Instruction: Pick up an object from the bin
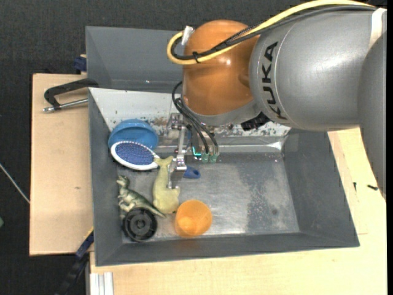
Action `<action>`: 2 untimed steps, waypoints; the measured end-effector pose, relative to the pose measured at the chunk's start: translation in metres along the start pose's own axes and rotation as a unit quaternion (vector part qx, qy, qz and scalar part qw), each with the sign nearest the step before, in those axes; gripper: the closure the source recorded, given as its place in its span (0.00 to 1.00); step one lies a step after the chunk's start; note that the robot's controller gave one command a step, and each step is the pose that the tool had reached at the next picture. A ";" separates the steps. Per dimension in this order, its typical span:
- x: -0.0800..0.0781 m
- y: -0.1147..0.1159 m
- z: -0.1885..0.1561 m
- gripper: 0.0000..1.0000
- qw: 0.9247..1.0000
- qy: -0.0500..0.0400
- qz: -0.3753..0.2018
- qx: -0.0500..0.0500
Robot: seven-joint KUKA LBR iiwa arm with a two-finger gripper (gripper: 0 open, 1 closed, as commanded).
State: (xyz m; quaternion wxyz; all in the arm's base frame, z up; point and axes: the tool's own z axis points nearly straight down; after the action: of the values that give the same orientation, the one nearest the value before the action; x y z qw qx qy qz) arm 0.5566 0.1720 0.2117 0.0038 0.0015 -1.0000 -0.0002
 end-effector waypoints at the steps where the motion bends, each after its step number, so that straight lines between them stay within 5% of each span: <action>1: -0.010 -0.017 0.112 0.00 1.000 -0.013 0.010 -0.004; 2: -0.014 -0.019 0.110 1.00 1.000 -0.020 0.012 -0.004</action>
Offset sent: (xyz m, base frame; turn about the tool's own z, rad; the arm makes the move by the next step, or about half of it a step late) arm 0.0037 -0.0221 -0.1321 0.0218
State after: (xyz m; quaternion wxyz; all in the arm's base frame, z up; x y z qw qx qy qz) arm 0.5696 0.1532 0.1018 -0.0163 -0.0104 -0.9998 -0.0045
